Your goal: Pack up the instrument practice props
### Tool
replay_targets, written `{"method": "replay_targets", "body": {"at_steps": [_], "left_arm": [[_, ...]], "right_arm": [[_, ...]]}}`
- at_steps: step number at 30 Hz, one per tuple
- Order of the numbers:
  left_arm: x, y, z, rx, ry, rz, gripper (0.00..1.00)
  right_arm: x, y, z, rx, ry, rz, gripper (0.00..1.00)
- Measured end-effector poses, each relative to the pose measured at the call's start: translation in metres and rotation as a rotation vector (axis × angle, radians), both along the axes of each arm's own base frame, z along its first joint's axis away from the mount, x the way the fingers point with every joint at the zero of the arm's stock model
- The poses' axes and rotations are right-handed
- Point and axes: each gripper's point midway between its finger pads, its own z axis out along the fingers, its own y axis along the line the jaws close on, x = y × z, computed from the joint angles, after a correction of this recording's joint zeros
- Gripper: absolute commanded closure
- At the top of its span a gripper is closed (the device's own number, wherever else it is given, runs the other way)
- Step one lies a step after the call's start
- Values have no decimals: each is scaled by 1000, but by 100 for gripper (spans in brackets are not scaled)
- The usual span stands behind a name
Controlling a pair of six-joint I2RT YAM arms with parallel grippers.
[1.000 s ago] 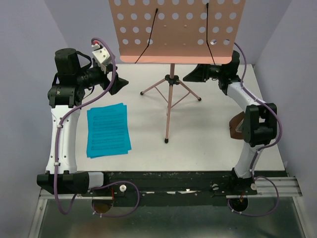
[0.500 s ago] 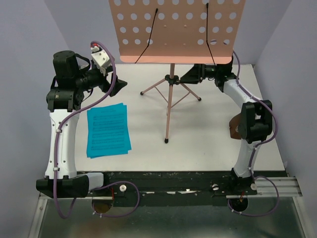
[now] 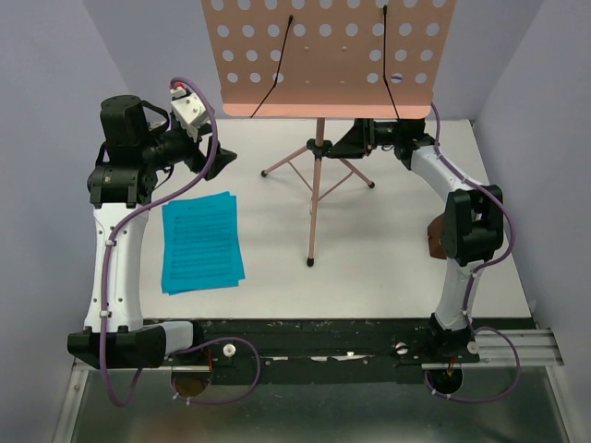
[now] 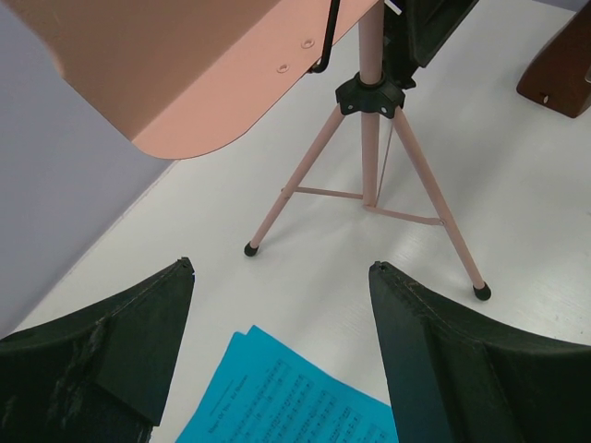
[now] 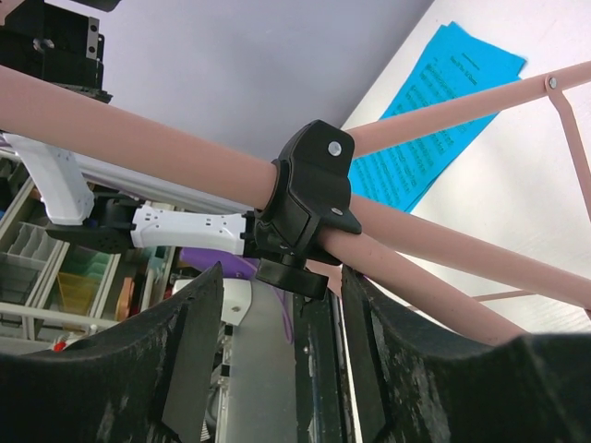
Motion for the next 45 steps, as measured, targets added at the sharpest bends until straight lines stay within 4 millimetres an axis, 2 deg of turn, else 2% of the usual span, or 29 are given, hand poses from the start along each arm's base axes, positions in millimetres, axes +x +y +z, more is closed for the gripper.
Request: {"method": "replay_targets", "body": {"at_steps": [5, 14, 22, 27, 37, 42, 45], "left_arm": [[0, 0, -1, 0, 2, 2, 13], [0, 0, -1, 1, 3, 4, 13], [-1, 1, -2, 3, 2, 8, 13], [-1, 2, -2, 5, 2, 12, 13], [2, 4, -3, 17, -6, 26, 13], [2, 5, -3, 18, -6, 29, 13], [2, 5, -3, 18, -8, 29, 13]], "right_arm": [[-1, 0, -1, -2, 3, 1, 39], [-2, 5, -5, -6, 18, 13, 51], [-4, 9, -8, -7, 9, 27, 80], [-3, 9, -9, -8, -67, 21, 85], [8, 5, -8, -101, -405, -123, 91], [20, 5, -6, -181, -699, -167, 99], [22, 4, -7, -190, -891, -192, 100]]}}
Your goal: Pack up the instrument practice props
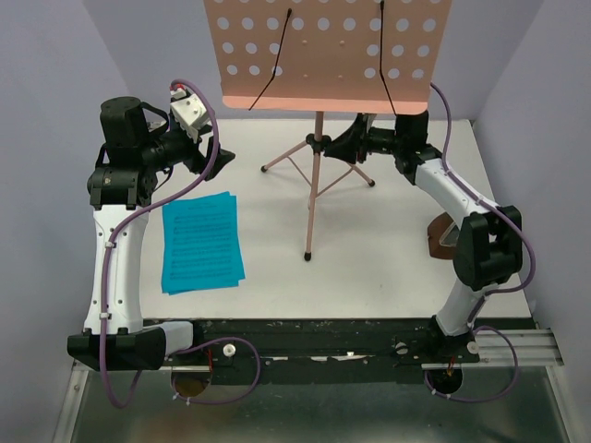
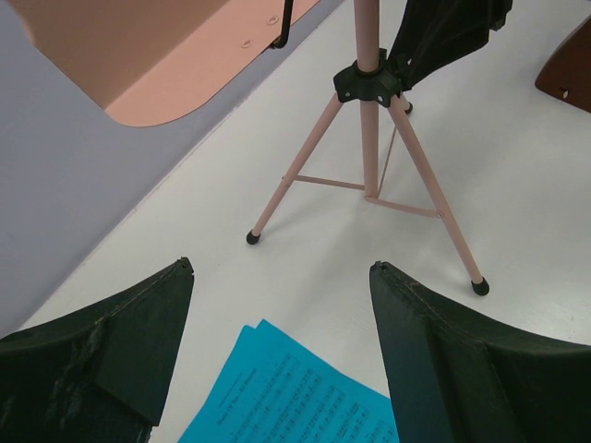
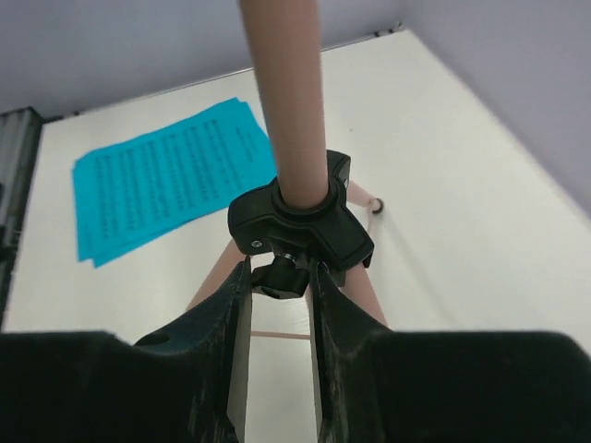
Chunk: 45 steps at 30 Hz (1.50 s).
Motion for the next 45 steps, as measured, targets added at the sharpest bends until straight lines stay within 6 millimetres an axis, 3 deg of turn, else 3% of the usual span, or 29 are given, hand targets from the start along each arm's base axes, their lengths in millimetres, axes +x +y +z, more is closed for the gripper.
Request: {"method": "replay_targets", "body": {"at_steps": [13, 21, 22, 24, 26, 29, 33, 37, 41, 45], "left_arm": [[1, 2, -7, 6, 8, 17, 13], [3, 3, -10, 5, 10, 21, 13], [4, 3, -9, 4, 7, 20, 13], [4, 3, -9, 2, 3, 21, 13], [4, 3, -9, 1, 5, 22, 13], [4, 3, -9, -1, 7, 23, 13], [5, 2, -7, -7, 5, 24, 13], [9, 2, -8, -13, 7, 26, 13], [12, 2, -11, -17, 22, 27, 13], [13, 2, -14, -19, 31, 28, 13]], "right_arm": [[20, -9, 4, -178, -790, -22, 100], [4, -11, -1, -379, -1319, -2, 99], [2, -12, 0, -393, -1361, -6, 95], [0, -14, -1, -425, -1439, -25, 76], [-3, -15, -11, -434, -1440, -29, 54], [-4, -20, -28, -456, -1371, -66, 39], [-2, -32, -24, -447, -1228, -180, 37], [-16, -41, 12, -343, -1059, -270, 31], [-36, -33, 50, -222, -974, -235, 28], [-45, -18, 52, -163, -887, -139, 28]]}}
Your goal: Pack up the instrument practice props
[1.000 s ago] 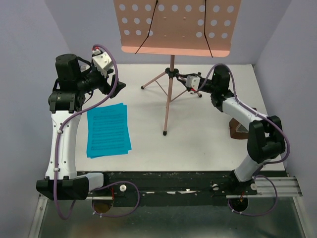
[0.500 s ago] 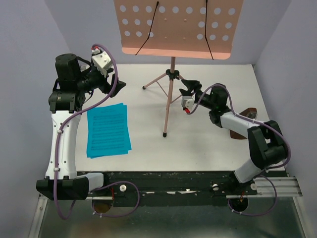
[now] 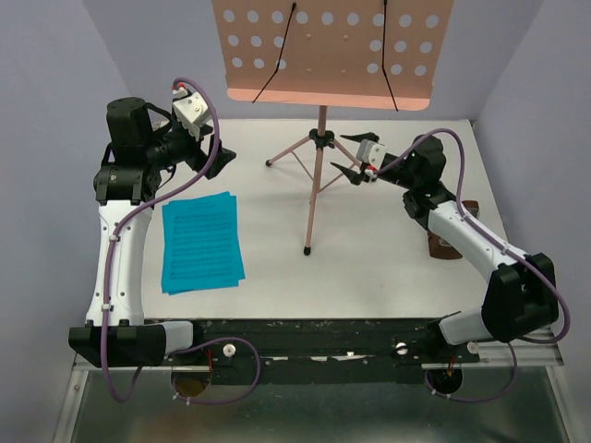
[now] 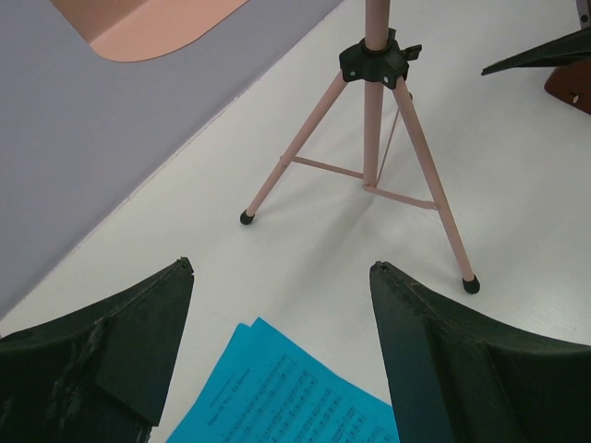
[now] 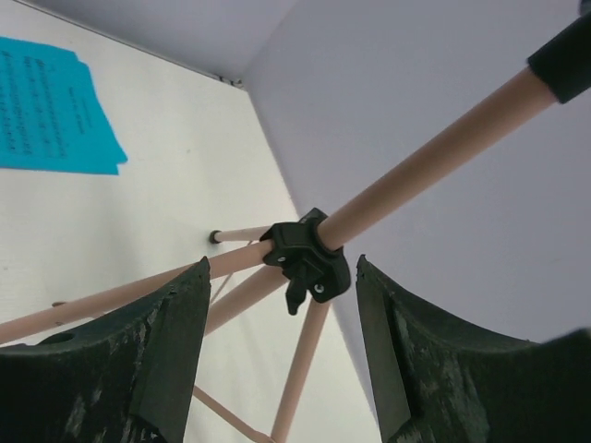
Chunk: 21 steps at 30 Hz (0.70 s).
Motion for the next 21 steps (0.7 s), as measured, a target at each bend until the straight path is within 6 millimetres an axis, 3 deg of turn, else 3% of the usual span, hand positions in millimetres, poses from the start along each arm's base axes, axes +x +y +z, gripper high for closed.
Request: {"method": "replay_targets", "body": {"at_steps": [9, 21], "left_arm": [[1, 0, 0, 0, -1, 0, 13], [1, 0, 0, 0, -2, 0, 13]], "right_arm": [[10, 12, -37, -34, 162, 47, 31], [15, 25, -42, -42, 186, 74, 31]]}}
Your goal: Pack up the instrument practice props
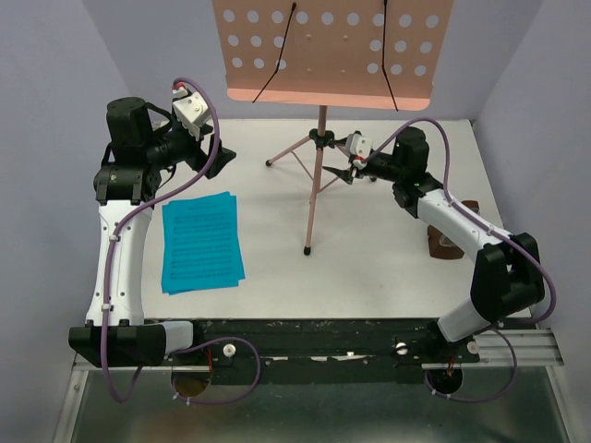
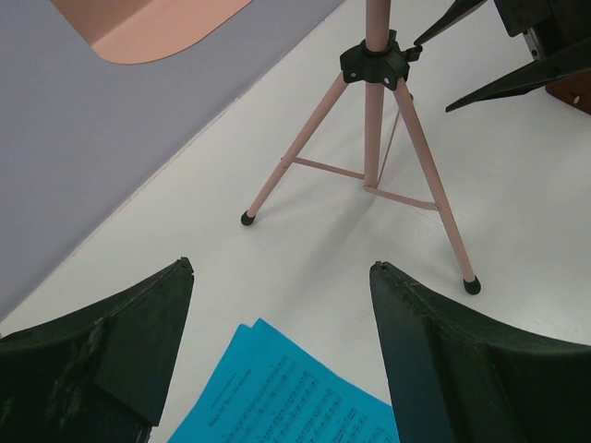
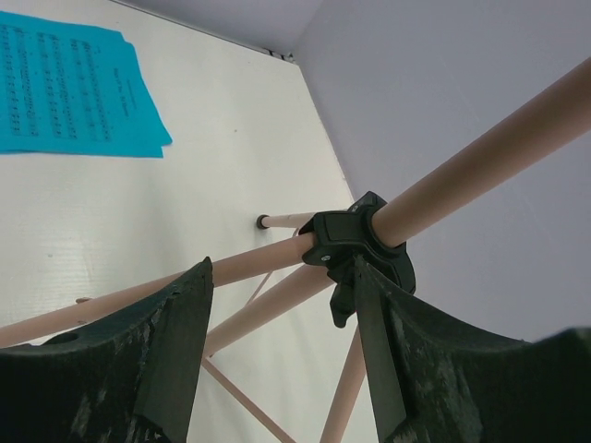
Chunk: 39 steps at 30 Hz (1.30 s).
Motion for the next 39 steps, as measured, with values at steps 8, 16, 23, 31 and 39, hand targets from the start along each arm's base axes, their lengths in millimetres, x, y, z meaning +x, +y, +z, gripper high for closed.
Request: {"method": "replay_targets", "body": {"at_steps": [8, 16, 23, 31, 39], "left_arm": [[0, 0, 0, 0, 0, 0, 13], [0, 0, -1, -1, 3, 0, 13], [1, 0, -3, -5, 10, 1, 13], [4, 0, -3, -8, 7, 2, 13], [5, 0, -4, -9, 11, 3, 13]], "right_arm": [[4, 4, -2, -20, 1, 9, 34], [5, 4, -3, -47, -20, 13, 41], [9, 5, -3, -100, -127, 4, 55], [14, 9, 3, -220, -377, -5, 89], [11, 11, -11, -421, -663, 77, 97]]}}
